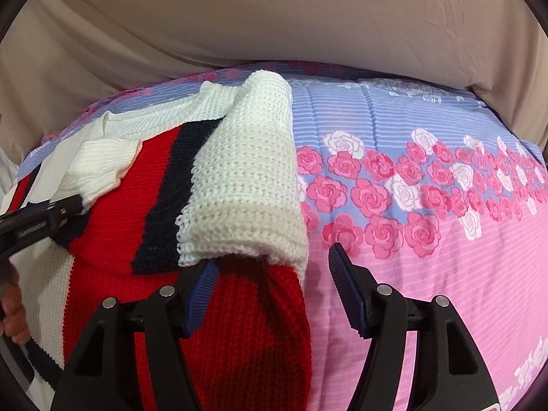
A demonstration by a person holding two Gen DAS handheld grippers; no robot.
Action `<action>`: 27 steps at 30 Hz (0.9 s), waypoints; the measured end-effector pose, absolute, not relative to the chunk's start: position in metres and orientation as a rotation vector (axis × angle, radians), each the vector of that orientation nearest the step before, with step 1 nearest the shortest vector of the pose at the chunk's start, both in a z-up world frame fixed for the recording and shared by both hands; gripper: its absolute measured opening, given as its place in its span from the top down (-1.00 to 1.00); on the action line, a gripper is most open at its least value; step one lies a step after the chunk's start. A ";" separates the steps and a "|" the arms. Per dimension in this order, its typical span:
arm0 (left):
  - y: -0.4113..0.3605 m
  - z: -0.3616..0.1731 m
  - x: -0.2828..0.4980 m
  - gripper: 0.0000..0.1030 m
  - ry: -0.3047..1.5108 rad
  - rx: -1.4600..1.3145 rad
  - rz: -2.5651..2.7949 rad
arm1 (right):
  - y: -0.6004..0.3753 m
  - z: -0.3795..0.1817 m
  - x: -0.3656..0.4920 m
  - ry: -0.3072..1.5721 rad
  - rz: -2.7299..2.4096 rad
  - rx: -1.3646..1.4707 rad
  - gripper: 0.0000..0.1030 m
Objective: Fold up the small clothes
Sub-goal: 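Fold the held sleeve across the sweater body and release it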
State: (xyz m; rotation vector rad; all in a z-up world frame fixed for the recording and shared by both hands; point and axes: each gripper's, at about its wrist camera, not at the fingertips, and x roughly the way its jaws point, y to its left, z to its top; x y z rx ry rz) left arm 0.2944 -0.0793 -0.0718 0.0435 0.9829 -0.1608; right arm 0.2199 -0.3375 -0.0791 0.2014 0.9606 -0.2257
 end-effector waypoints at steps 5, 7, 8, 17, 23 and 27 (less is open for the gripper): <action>-0.006 -0.050 0.307 0.88 0.929 -0.185 0.095 | -0.345 -0.073 0.221 0.914 -0.215 0.252 0.69; 0.017 -0.066 0.313 0.87 1.007 -0.220 0.142 | -0.353 -0.080 0.220 0.935 -0.238 0.284 0.69; 0.022 -0.072 0.314 0.87 1.040 -0.228 0.149 | -0.357 -0.086 0.220 0.956 -0.244 0.302 0.69; -0.069 -0.042 0.282 -0.21 0.954 -0.085 -0.092 | -0.348 -0.088 0.220 0.967 -0.258 0.284 0.60; -0.093 -0.068 0.329 0.42 1.012 -0.019 -0.081 | -0.349 -0.090 0.220 0.967 -0.262 0.285 0.58; -0.023 -0.057 0.329 0.88 0.969 -0.234 0.042 | -0.355 -0.082 0.213 0.914 -0.258 0.322 0.65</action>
